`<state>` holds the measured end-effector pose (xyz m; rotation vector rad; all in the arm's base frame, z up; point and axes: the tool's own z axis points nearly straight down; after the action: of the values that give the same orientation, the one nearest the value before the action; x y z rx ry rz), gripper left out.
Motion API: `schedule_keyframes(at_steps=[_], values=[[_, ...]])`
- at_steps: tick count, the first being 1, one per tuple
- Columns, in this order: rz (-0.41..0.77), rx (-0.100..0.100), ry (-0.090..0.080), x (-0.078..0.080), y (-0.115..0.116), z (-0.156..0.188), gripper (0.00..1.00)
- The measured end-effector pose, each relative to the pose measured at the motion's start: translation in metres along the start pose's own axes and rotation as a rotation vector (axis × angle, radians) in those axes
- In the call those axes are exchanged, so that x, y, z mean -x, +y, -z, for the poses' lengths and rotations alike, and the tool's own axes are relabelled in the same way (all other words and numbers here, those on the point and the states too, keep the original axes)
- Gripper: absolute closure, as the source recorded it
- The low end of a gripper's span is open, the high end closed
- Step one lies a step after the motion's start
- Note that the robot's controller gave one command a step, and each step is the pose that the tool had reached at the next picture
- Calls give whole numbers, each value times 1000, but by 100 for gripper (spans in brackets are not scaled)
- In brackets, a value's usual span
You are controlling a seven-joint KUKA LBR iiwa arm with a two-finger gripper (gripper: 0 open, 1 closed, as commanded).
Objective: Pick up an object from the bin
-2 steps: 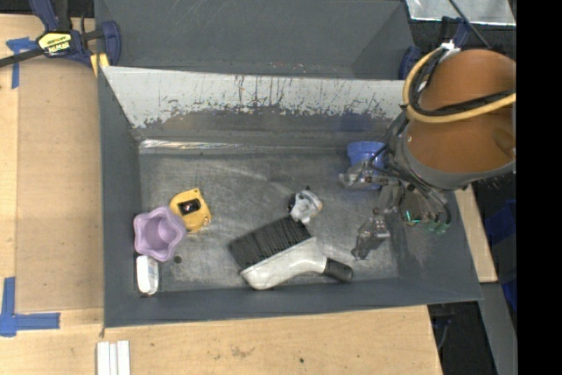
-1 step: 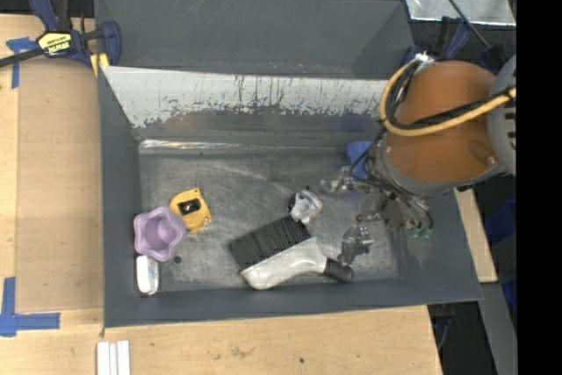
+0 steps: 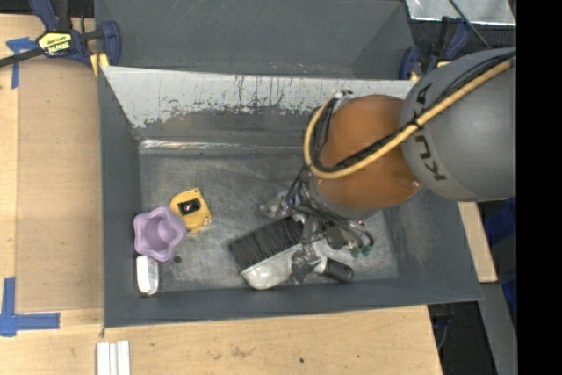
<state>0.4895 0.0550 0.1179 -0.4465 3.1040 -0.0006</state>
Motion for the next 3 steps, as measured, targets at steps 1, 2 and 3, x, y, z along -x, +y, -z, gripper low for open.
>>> schedule_keyframes(at_steps=[1,2,3], values=[[87,3,2,33,-29,-46,100],[87,3,1,33,-29,-46,100],[87,3,1,33,-29,-46,100]])
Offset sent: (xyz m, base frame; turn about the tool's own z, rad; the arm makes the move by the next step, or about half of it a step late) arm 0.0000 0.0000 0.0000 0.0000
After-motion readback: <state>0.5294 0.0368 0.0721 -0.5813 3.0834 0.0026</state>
